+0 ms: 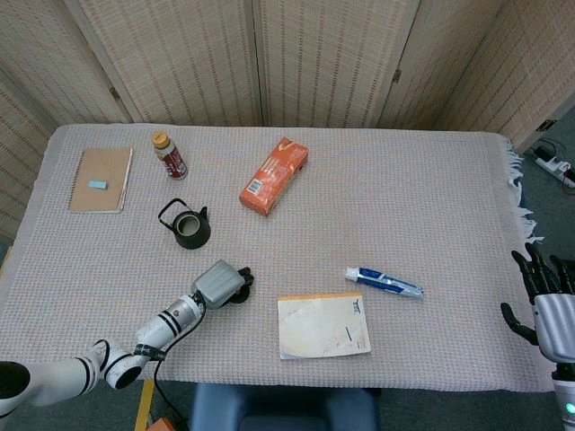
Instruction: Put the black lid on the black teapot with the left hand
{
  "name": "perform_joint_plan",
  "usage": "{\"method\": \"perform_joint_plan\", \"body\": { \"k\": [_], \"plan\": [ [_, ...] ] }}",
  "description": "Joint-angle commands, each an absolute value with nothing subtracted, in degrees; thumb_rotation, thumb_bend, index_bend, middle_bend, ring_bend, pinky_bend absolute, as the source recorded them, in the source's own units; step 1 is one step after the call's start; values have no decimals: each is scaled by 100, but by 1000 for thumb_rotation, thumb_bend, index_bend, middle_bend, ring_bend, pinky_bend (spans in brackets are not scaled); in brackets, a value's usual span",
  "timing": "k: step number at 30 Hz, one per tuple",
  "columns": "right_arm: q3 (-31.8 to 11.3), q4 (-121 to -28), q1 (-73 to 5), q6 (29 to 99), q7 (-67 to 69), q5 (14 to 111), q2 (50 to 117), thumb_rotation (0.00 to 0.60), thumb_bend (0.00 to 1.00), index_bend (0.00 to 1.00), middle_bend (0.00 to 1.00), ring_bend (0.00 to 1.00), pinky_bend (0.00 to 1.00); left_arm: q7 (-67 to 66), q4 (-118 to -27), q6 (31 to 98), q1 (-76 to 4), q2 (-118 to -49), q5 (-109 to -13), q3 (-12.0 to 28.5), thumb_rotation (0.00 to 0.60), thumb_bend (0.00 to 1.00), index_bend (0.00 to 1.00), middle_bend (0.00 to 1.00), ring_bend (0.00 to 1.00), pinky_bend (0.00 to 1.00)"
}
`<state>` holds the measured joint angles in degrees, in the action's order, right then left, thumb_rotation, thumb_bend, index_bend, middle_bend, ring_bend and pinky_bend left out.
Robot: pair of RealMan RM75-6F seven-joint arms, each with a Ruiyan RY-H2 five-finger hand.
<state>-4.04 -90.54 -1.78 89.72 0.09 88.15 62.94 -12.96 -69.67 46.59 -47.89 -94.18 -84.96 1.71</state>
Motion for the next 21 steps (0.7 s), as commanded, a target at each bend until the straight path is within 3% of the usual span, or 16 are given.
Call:
{"method": "perform_joint_plan", "body": {
  "k": [1, 12, 21],
  "plan": [
    [-403, -9045, -175, 8976, 23, 8818, 6296, 600, 372, 0, 1, 188, 66, -1320, -6961, 4697, -4783, -9439, -8507, 160, 600, 219, 351, 290, 810, 813],
    [-399, -9011, -148, 9019, 68, 8833, 6304, 600, 371, 0, 1, 188, 66, -1155, -6895, 4946, -4714, -9414, -8575, 140, 600, 220, 482, 414, 853, 827],
    [-401, -9037, -129, 9054, 49, 8844, 6288, 600, 372, 0, 1, 187, 66, -887, -7068, 5178, -4695, -8963, -8500, 355, 600, 220, 489, 421, 854, 828]
  ]
}}
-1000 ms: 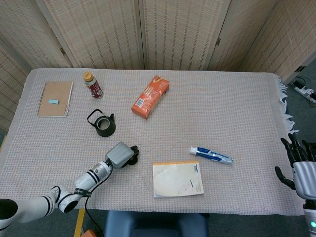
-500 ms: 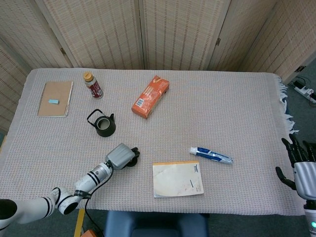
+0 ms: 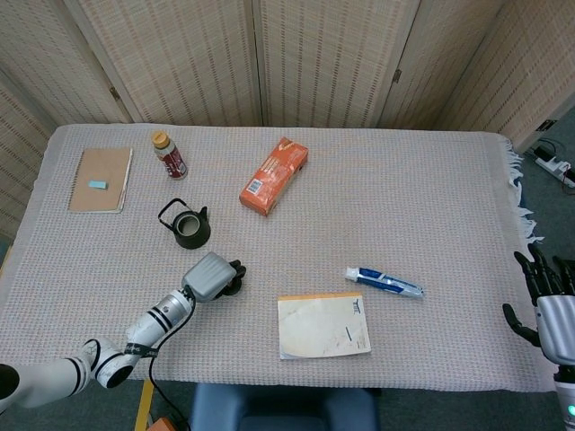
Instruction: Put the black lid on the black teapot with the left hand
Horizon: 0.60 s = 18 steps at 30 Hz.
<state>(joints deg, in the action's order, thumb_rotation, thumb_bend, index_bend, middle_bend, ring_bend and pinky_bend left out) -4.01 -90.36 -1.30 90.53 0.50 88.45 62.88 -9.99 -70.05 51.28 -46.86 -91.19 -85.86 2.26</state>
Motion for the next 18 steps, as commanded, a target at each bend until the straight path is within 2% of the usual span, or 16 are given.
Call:
{"method": "perform_joint_plan", "body": {
  "k": [1, 8, 18],
  "plan": [
    [-401, -9038, -128, 9054, 47, 8844, 6290, 600, 372, 0, 1, 187, 66, -863, -7063, 5170, -4710, -8908, -8451, 411, 600, 220, 488, 421, 853, 828],
    [-397, -9018, -127, 9032, 54, 8828, 6314, 600, 372, 0, 1, 188, 66, -750, -6686, 4856, -4834, -8754, -7773, 855, 600, 220, 470, 421, 849, 828],
    [-404, -9002, -118, 9022, 64, 8798, 6318, 600, 372, 0, 1, 187, 66, -782, -6326, 4498, -4888, -8784, -7019, 1121, 600, 220, 457, 421, 848, 828]
  ]
}}
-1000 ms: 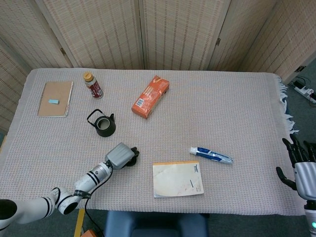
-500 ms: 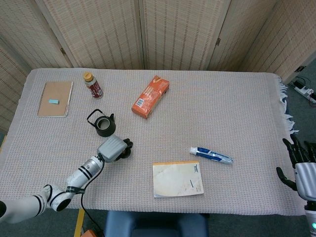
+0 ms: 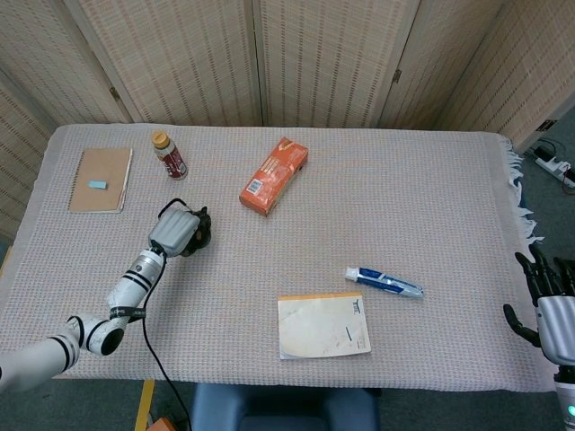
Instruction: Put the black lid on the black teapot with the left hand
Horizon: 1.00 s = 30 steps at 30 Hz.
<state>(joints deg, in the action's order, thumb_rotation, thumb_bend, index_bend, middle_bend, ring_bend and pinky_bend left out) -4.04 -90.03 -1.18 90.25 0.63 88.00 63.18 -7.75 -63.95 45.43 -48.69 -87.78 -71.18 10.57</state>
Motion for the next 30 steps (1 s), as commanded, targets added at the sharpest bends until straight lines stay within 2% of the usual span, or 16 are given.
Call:
{"method": "perform_joint_plan", "body": {
  "k": [1, 19, 30],
  "plan": [
    [-405, -9001, -119, 9019, 65, 8795, 6318, 600, 372, 0, 1, 187, 66, -784, -6309, 4480, -4895, -8781, -6978, 1137, 600, 220, 457, 421, 848, 828],
    [-414, -8921, -107, 9022, 154, 8774, 6344, 600, 372, 0, 1, 187, 66, -1222, -5960, 4010, -5137, -8932, -6105, 1285, 600, 220, 421, 412, 847, 828],
    [-426, -8888, -111, 8996, 187, 8745, 6347, 600, 372, 0, 3, 192, 100, -1528, -5978, 3931, -5214, -8925, -5736, 1267, 600, 220, 282, 302, 825, 828]
  ]
}}
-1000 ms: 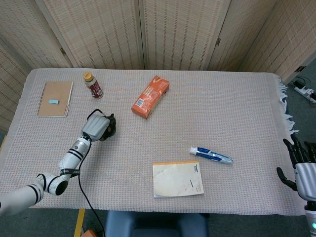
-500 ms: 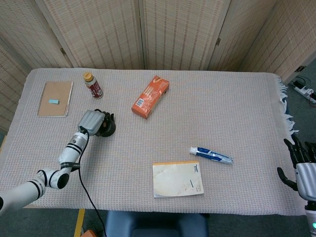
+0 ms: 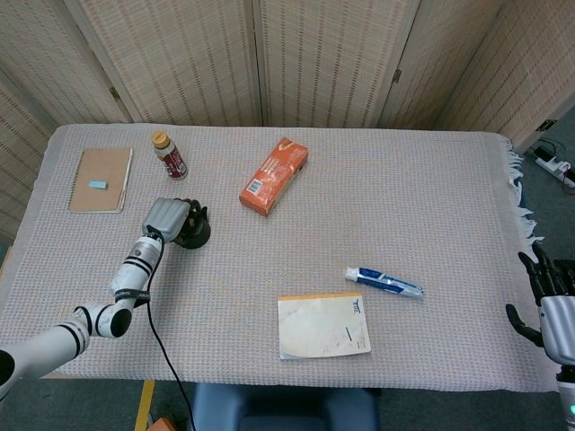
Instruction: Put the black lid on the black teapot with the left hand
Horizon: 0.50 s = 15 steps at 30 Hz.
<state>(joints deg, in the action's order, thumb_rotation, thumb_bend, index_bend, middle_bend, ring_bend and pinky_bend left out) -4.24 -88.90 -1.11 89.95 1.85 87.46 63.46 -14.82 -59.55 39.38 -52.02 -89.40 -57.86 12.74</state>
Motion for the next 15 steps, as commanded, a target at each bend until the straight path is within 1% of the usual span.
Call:
{"method": "perform_joint_plan", "body": {
  "k": [1, 7, 11, 15],
  "plan": [
    [-428, -8885, -111, 9000, 189, 8746, 6348, 600, 372, 0, 3, 193, 102, -1547, -5990, 3937, -5216, -8917, -5711, 1268, 600, 220, 268, 286, 822, 828],
    [-430, -8877, -107, 9009, 190, 8749, 6353, 600, 372, 0, 7, 195, 105, -1607, -6275, 4101, -5166, -8768, -5672, 1258, 600, 219, 209, 214, 801, 828],
    [-428, -8887, -116, 8999, 179, 8760, 6353, 600, 372, 0, 8, 195, 105, -1578, -6654, 4326, -5057, -8577, -5804, 1217, 600, 215, 200, 206, 796, 827],
    [-430, -8899, -116, 9001, 165, 8761, 6352, 600, 371, 0, 7, 195, 105, -1569, -7143, 4444, -4919, -8312, -5951, 1091, 600, 214, 212, 206, 798, 827]
  ]
}}
